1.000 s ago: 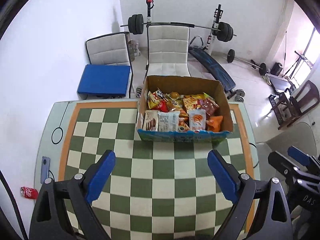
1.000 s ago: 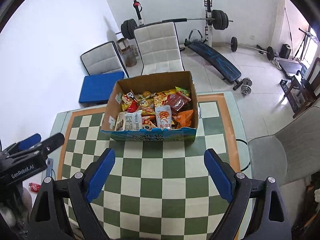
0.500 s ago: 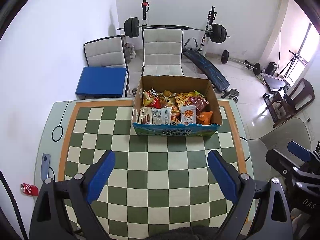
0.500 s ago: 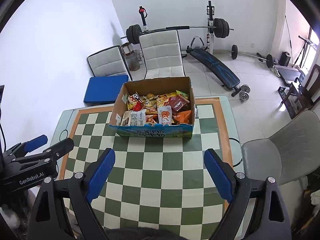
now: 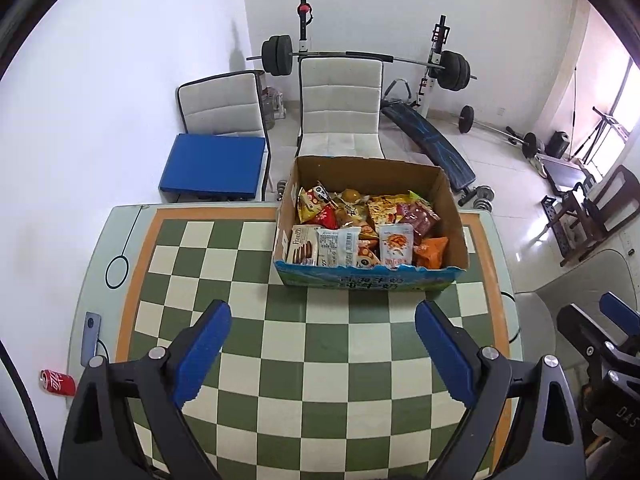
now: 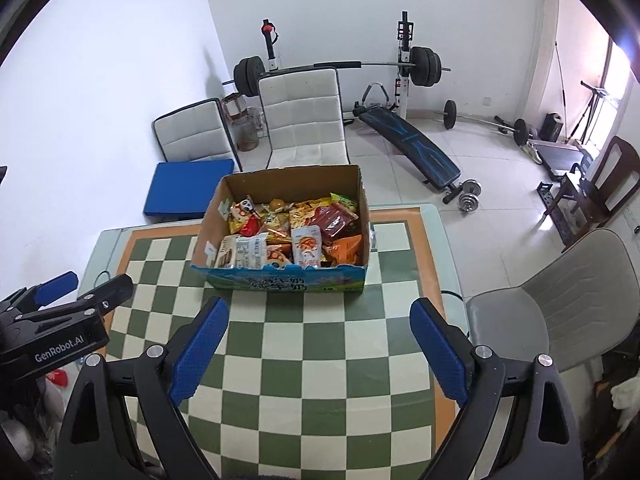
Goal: Organize snacks
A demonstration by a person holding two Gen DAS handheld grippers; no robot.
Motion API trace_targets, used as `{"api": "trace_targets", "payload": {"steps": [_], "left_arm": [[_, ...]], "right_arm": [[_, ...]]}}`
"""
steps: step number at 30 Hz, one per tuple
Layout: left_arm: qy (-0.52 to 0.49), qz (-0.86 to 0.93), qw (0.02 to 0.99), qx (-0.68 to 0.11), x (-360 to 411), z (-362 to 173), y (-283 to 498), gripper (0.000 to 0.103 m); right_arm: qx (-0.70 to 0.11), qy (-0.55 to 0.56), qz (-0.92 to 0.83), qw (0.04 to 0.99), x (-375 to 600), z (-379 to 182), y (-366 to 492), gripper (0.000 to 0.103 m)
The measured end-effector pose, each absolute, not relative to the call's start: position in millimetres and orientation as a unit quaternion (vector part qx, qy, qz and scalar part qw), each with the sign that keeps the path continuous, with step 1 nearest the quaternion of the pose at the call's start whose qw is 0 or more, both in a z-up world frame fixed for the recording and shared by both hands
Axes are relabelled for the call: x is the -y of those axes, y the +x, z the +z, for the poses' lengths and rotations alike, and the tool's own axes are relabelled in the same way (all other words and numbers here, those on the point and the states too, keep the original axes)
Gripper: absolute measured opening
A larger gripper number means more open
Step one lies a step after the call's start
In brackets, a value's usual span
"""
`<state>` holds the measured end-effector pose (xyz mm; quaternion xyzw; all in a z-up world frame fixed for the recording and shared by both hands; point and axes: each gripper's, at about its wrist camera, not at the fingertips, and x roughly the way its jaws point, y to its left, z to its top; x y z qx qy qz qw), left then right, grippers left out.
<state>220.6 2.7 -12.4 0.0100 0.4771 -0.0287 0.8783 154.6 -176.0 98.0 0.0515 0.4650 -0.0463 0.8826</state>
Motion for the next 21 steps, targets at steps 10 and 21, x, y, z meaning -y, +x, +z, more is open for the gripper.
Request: {"api": "trace_targets", "payload": {"steps": [10, 21], "left_arm": [[0.017, -0.016, 0.877, -0.481, -4.0, -34.0, 249.6, 0.094], [0.029, -0.015, 0.870, -0.493, 7.2, -48.9, 261.5, 0.094]], "right_arm": [[-0.472, 0.046, -0.064, 0.878, 184.1, 73.7, 191.3, 0.094], [-0.486, 0.035, -0.069, 0.871, 183.3, 49.7, 216.6, 0.094]]}}
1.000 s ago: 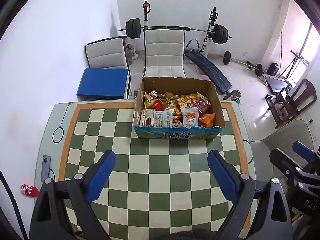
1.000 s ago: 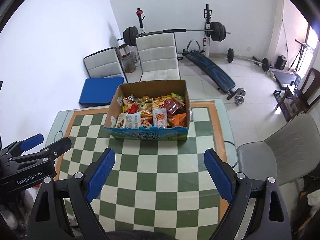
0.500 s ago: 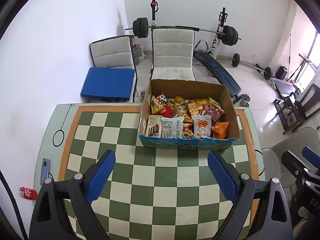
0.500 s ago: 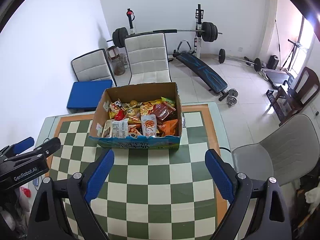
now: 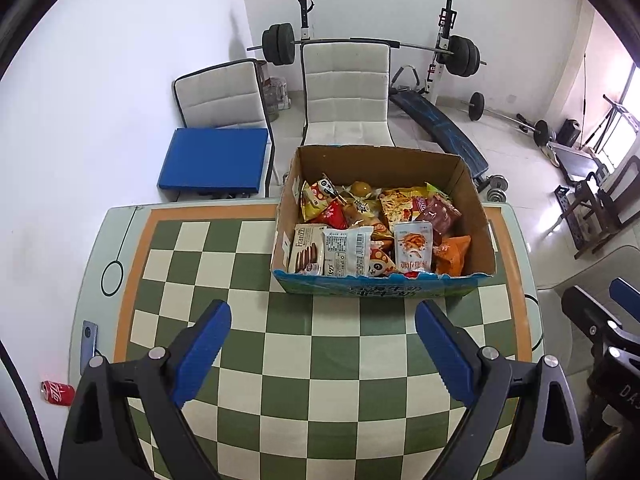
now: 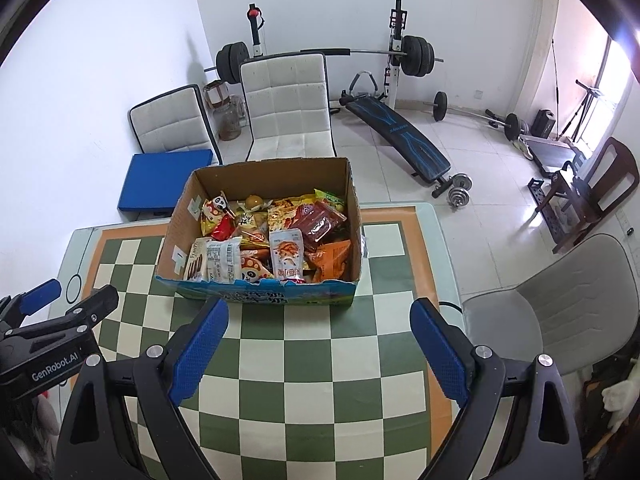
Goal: Organize snacks
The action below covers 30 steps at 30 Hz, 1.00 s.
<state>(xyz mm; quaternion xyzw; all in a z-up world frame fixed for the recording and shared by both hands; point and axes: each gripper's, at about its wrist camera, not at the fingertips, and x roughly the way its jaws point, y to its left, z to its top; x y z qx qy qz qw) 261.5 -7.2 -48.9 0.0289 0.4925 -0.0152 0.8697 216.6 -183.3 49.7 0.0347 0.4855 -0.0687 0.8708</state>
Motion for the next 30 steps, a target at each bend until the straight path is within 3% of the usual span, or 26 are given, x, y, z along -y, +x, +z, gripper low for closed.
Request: {"api": "trace_targets", "payload": {"steps": [27, 30], "left_arm": [[0.028, -0.015, 0.872, -0.489, 11.0, -48.4, 268.8, 0.094], [0.028, -0.015, 0.871, -0.490, 11.0, -48.3, 268.9, 0.094]], "right_arm": [[-0.478, 0.034, -0.074, 0.874, 186.4, 48.1, 218.2, 0.094], [-0.478, 0.037, -0.075, 0.874, 187.5, 48.5, 216.7, 0.098]]}}
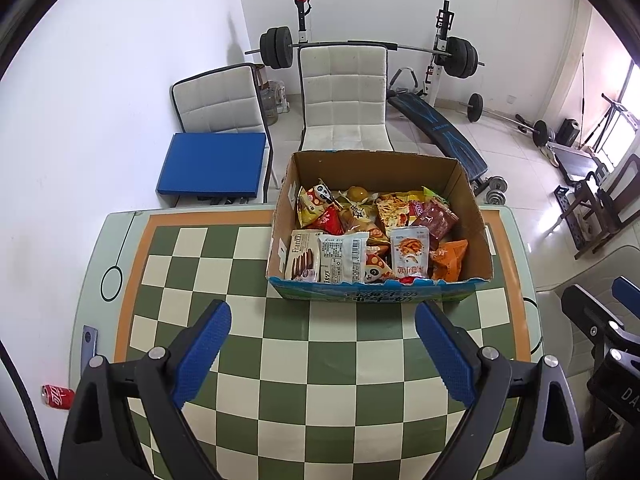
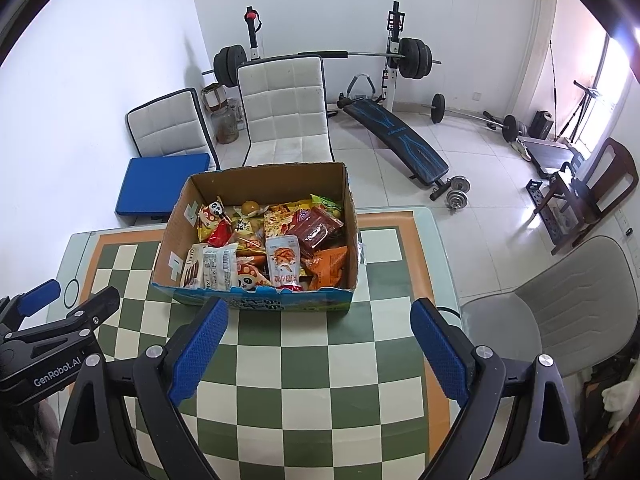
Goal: Organize snacks
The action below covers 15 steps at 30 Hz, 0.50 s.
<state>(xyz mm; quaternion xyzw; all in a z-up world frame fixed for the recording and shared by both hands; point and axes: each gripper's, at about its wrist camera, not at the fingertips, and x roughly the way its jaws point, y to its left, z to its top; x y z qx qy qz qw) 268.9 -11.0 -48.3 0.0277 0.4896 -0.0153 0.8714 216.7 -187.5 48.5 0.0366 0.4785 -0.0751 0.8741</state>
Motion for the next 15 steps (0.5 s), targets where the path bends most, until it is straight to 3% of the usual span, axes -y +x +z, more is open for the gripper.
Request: {"api": "trace_targets", "payload": {"steps": [15], "left_arm": [[0.029, -0.016, 0.874, -0.484, 11.1, -45.7, 267.0, 0.094]], "right_arm": [[-0.477, 0.047, -0.077, 0.875, 189.1, 50.7, 214.1, 0.099]]}}
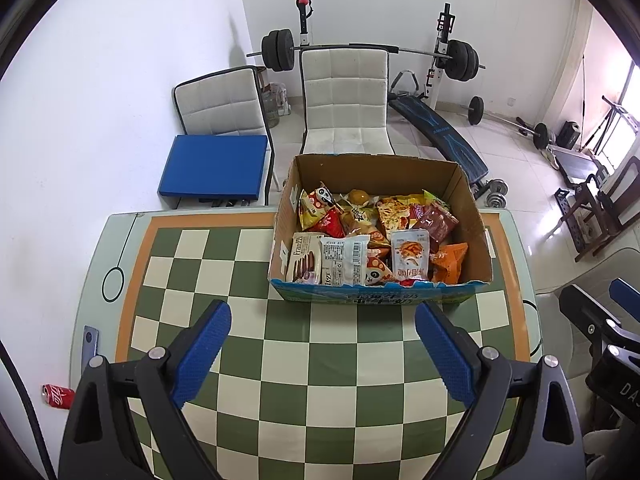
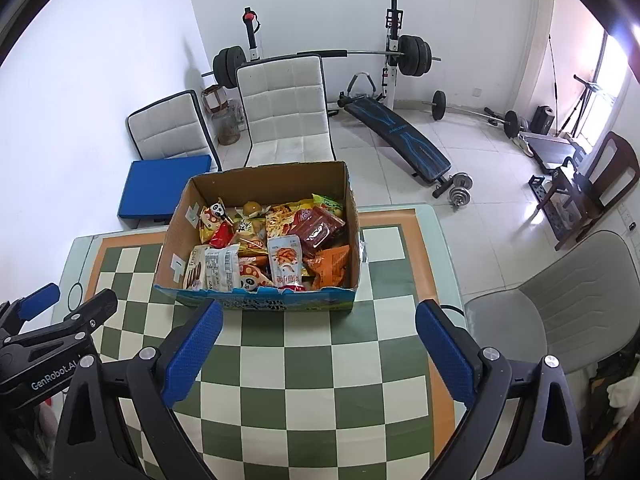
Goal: Organize snacks
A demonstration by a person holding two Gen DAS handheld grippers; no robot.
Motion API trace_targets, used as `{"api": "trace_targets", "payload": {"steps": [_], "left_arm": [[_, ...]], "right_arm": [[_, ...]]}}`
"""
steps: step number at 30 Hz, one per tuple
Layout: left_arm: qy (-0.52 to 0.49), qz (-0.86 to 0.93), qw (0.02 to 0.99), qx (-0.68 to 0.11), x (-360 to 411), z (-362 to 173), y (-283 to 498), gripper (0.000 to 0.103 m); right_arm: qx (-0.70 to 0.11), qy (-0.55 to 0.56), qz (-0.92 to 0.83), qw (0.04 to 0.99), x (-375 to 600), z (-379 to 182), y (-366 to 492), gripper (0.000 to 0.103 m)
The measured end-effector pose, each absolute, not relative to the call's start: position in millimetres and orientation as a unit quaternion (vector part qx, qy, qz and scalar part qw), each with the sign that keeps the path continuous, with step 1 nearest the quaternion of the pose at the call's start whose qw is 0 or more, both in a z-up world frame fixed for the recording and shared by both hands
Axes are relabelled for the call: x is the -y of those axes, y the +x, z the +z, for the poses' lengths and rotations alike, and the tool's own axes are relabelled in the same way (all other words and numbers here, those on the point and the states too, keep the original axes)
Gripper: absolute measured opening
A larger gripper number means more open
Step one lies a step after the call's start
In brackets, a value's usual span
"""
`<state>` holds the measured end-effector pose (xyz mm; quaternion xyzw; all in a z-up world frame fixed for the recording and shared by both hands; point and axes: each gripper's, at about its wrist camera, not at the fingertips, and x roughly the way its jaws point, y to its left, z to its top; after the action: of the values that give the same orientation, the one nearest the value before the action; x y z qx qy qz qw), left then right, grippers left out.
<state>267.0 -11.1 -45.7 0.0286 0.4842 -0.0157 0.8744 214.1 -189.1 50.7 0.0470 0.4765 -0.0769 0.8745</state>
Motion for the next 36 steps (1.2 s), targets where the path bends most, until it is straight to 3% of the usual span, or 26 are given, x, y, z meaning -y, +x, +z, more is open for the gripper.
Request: {"api": "trace_targets", "payload": {"steps": [36], "left_arm": [[0.033, -0.029, 0.874, -0.484, 13.0, -33.9, 263.0, 0.095]], "right_arm": [[-0.474, 0.051, -0.081, 0.875, 190.9, 54.7, 211.9, 0.100]]}}
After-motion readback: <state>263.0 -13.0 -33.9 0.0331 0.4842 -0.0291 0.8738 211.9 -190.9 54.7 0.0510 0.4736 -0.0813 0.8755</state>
